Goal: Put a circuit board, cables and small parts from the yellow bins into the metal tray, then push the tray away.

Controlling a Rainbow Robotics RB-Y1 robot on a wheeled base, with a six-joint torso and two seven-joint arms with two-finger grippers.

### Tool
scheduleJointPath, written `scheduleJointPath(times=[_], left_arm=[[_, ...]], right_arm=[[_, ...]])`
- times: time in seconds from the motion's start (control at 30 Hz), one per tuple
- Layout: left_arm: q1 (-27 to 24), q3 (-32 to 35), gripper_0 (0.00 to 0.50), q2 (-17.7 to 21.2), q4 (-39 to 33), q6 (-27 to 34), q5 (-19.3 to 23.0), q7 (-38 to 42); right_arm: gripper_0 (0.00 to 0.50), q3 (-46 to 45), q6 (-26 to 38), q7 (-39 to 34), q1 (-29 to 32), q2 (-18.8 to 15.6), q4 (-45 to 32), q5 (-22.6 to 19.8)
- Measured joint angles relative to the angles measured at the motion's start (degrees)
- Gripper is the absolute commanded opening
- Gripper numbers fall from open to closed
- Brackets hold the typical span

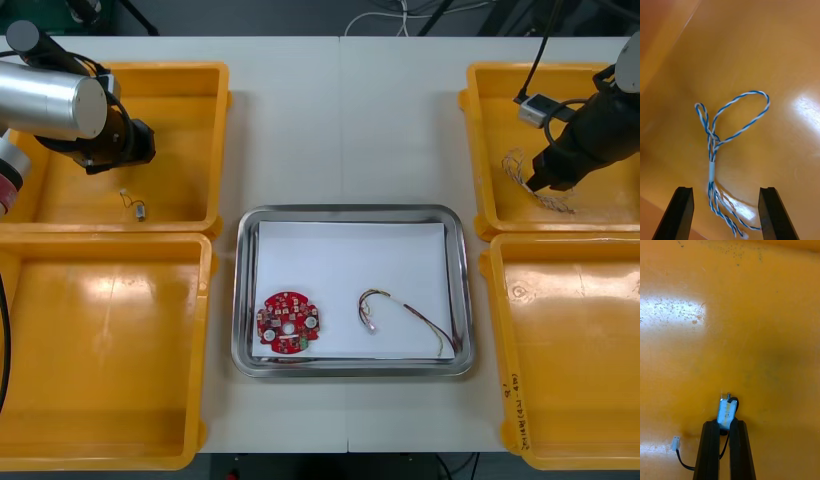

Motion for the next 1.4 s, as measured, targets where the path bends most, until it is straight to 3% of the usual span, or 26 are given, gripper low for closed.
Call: scheduleJointPath(times=[0.27, 0.63, 1.03, 1.4], left_arm=[[0.0, 0.2, 0.0, 0.0, 0.0, 1.1, 0.0, 0.0], [0.0, 3.4, 0.0, 0.0, -4.3, 11.4, -0.1, 0.0], [0.0, 5.6, 0.0, 0.0, -7.5, 14.4, -0.8, -2.5], [0.0, 9.2, 0.0, 0.0, -11.6, 23.0, -3.2, -5.4]], right_arm=[[0.5, 0.0, -0.6, 0.0, 0.4, 1.3, 0.0, 0.0], [0.5, 0.0, -2.9, 0.0, 2.2, 2.0, 0.0, 0.0], [0.5, 0.0, -3.8, 0.0, 2.7, 2.5, 0.0, 1.0], [0.5, 0.0, -4.9, 0.0, 2.8, 2.9, 0.0, 1.9]])
